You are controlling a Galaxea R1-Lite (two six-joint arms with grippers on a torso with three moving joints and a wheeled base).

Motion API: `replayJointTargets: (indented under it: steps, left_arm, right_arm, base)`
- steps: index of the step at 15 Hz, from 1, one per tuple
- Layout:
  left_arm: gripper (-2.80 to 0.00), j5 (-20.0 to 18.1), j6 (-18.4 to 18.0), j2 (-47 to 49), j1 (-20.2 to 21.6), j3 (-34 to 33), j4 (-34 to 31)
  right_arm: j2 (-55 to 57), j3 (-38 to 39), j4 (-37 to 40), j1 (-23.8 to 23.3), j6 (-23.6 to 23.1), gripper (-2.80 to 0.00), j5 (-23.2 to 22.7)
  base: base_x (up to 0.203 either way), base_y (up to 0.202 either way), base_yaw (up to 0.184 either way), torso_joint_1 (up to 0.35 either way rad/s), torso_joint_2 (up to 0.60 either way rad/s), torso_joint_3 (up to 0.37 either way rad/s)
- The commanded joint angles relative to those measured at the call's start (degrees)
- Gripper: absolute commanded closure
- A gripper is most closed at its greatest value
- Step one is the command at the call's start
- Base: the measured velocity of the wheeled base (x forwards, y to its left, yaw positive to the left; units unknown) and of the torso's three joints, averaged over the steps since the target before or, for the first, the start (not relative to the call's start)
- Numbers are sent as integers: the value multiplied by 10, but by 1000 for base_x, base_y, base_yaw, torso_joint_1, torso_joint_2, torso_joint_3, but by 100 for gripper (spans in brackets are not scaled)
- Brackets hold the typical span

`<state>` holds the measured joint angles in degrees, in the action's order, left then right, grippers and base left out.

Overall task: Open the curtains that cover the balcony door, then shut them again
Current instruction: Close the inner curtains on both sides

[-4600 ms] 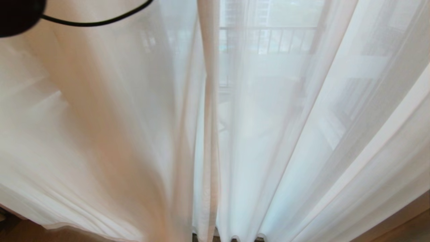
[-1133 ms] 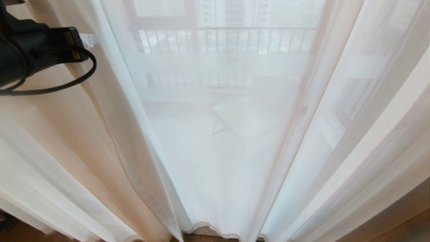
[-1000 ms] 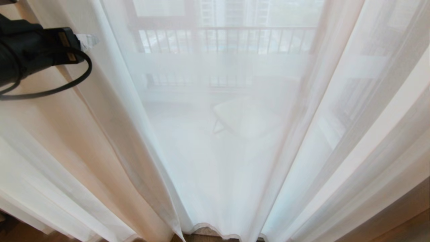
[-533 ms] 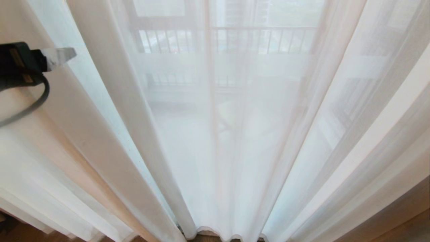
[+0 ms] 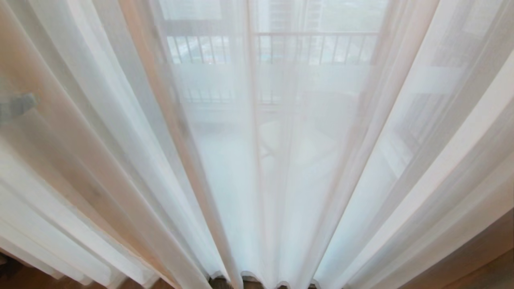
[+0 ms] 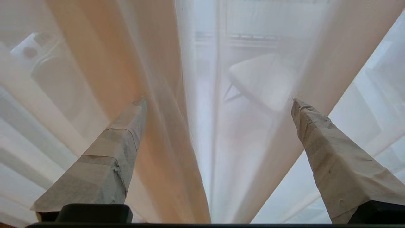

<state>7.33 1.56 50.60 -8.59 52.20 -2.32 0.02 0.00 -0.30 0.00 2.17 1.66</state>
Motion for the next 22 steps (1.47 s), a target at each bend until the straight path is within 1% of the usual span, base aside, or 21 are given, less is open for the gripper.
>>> replayJointTargets:
  steps: [1, 8, 9, 12, 19, 22]
  left_arm:
    - [-280, 1, 0, -63, 1, -8, -29]
    - [-280, 1, 1, -168, 1, -15, -136]
    - [0, 1, 1, -180, 1, -17, -148]
    - [0, 1, 2, -204, 1, -28, -158]
    - [0, 1, 10, -225, 2, -68, -159]
    - [0, -3, 10, -239, 1, -105, -156]
  right_arm:
    - [0, 0, 0, 0, 0, 0, 0]
    - [0, 0, 0, 0, 0, 0, 0]
    - [0, 0, 0, 0, 0, 0, 0]
    - [0, 0, 0, 0, 0, 0, 0]
    - [0, 0, 0, 0, 0, 0, 0]
    - [0, 0, 0, 0, 0, 0, 0]
  base:
    - [0, 0, 0, 0, 0, 0]
    - [0, 0, 0, 0, 0, 0]
    - [0, 0, 0, 0, 0, 0]
    - [0, 0, 0, 0, 0, 0]
    - [0, 0, 0, 0, 0, 0]
    - [0, 0, 0, 0, 0, 0]
